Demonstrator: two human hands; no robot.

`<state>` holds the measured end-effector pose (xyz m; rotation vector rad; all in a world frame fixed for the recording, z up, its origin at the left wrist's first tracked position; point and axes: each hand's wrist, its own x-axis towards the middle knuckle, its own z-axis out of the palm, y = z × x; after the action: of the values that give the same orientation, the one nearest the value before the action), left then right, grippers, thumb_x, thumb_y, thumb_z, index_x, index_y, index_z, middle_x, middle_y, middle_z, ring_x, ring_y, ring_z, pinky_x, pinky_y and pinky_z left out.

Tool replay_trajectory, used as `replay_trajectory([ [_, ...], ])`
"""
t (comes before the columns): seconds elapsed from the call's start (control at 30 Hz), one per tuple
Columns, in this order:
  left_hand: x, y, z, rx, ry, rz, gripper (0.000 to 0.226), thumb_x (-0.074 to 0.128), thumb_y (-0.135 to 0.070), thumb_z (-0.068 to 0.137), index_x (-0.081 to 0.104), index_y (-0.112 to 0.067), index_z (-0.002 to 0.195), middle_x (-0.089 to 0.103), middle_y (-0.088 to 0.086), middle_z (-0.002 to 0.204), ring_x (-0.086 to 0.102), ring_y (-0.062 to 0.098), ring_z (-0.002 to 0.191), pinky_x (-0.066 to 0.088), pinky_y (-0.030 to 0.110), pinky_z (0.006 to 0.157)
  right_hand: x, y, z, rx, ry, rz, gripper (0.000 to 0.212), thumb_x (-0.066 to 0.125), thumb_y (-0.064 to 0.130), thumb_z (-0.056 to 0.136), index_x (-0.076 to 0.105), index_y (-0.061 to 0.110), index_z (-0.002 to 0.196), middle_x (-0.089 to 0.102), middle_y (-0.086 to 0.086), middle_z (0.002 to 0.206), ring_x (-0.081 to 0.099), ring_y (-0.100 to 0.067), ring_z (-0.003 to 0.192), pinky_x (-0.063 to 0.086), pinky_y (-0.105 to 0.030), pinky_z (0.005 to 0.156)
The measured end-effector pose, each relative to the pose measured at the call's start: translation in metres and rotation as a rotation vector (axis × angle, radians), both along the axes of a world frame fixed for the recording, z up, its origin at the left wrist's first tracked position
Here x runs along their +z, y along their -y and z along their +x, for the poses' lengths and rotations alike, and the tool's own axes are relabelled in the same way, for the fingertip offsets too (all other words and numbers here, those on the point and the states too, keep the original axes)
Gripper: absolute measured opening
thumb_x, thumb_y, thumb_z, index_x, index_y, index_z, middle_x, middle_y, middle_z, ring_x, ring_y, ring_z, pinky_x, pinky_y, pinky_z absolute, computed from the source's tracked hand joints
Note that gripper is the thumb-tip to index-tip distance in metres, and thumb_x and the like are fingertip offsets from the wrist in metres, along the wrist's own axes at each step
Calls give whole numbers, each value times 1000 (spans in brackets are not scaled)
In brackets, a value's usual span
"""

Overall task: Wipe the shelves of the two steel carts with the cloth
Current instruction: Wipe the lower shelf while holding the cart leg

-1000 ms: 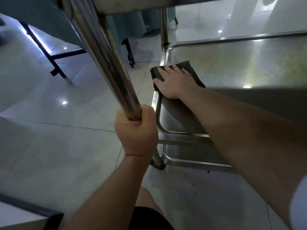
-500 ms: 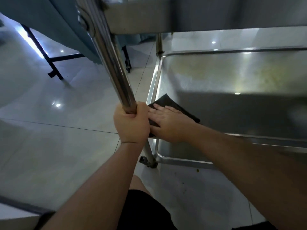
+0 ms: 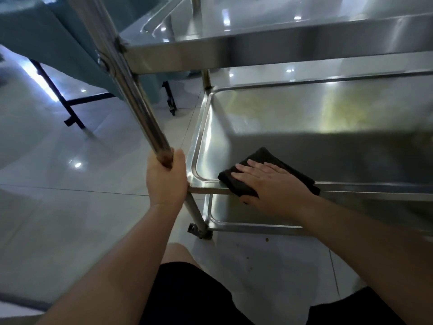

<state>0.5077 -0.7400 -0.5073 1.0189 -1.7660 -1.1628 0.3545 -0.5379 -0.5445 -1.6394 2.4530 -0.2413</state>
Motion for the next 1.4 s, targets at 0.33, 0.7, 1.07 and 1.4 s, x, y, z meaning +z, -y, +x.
replay_trajectory([
  [0.33, -32, -72, 19, -79, -106, -440, 52, 64, -18, 89, 51, -34, 136, 46, -11, 115, 54, 14, 99, 54, 39, 88, -4, -98, -39, -143, -46, 37, 68, 20, 71, 99, 11, 47, 162, 4, 26, 170, -3, 0, 157, 0, -33, 128],
  [0.7, -22, -160, -83, -662, 455, -648, 57, 61, -34, 99, 43, -26, 153, 43, -4, 151, 43, 18, 138, 34, 39, 115, 2, -210, -77, -285, -102, 38, 68, 23, 73, 97, 27, 47, 159, 19, 23, 169, 12, -6, 158, 10, -35, 127],
  [1.07, -47, -277, -150, -968, 583, -861, 73, 34, -54, 107, 11, -24, 169, 5, -5, 178, -5, 11, 162, -7, 29, 128, -4, -343, -133, -597, -59, 23, 71, 0, 73, 96, 26, 50, 158, 20, 27, 167, 8, 0, 156, 7, -33, 126],
  [1.4, -51, -309, -197, -1095, 658, -1151, 80, 26, -64, 102, 4, -27, 170, 1, -4, 178, -7, 14, 163, -4, 38, 132, -3, -409, -176, -752, -40, 62, 83, -3, 83, 89, 22, 49, 160, 18, 23, 169, 9, -6, 157, 5, -38, 127],
])
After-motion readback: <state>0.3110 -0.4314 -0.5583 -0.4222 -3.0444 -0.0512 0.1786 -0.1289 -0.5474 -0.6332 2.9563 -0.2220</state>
